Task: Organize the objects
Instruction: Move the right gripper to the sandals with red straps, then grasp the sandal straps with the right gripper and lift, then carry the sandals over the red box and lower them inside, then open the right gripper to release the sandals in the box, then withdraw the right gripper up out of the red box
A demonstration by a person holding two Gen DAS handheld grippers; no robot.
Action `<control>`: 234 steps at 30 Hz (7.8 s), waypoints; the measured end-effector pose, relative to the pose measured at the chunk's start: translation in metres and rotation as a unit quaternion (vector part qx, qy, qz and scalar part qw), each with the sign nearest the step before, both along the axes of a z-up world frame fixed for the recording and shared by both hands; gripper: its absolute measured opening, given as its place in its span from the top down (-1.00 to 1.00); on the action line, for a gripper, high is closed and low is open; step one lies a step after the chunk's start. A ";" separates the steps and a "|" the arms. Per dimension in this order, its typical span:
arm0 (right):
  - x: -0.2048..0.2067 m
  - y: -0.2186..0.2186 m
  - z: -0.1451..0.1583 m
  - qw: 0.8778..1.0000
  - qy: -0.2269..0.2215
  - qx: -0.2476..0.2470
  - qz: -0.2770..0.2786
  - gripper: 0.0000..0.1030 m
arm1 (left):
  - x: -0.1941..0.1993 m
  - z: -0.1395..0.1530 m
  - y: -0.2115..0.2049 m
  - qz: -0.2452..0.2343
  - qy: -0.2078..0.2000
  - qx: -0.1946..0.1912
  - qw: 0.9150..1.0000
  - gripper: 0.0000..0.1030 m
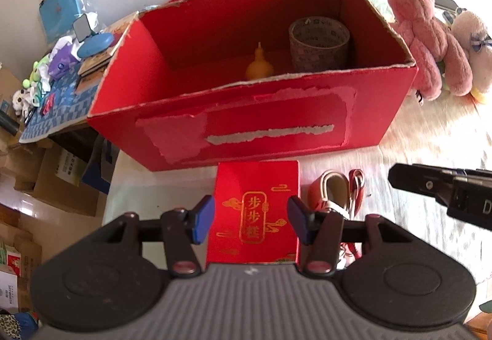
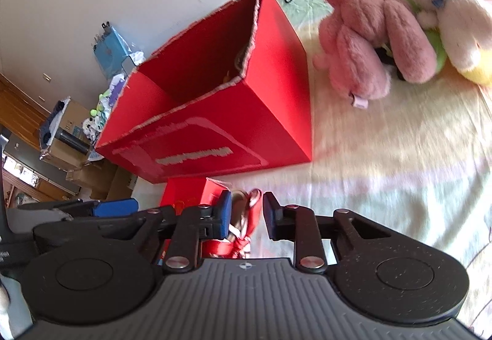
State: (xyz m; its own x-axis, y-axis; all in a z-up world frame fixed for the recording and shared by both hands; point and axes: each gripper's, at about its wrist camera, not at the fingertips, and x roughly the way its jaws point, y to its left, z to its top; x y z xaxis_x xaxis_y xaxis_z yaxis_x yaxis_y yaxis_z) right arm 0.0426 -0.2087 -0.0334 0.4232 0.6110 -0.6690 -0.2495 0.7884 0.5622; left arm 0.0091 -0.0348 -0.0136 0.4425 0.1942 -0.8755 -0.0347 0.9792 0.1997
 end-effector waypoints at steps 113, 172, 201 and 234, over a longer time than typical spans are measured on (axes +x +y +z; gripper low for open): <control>0.173 0.176 -0.001 0.978 0.155 -0.137 0.041 0.49 | 0.145 -0.001 0.150 -0.136 0.006 -0.191 0.972 0.11; 0.143 0.138 0.009 0.990 0.046 -0.107 -0.075 0.38 | 0.145 -0.013 0.124 -0.078 -0.004 -0.052 0.996 -0.11; 0.139 0.137 0.008 0.997 -0.017 -0.056 -0.040 0.38 | 0.144 -0.016 0.113 -0.040 -0.017 0.005 0.999 -0.05; 0.117 0.122 0.031 0.994 -0.075 -0.054 -0.057 0.49 | 0.139 -0.011 0.106 -0.057 -0.027 0.011 0.998 -0.17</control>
State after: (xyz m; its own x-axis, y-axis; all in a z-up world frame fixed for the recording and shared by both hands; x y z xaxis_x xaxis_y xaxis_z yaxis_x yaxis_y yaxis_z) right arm 0.1597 -0.0864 -0.0028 0.5855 0.4813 -0.6523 -0.2290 0.8701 0.4364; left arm 0.1483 0.0710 -0.0251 0.5095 0.1596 -0.8455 0.0645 0.9728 0.2224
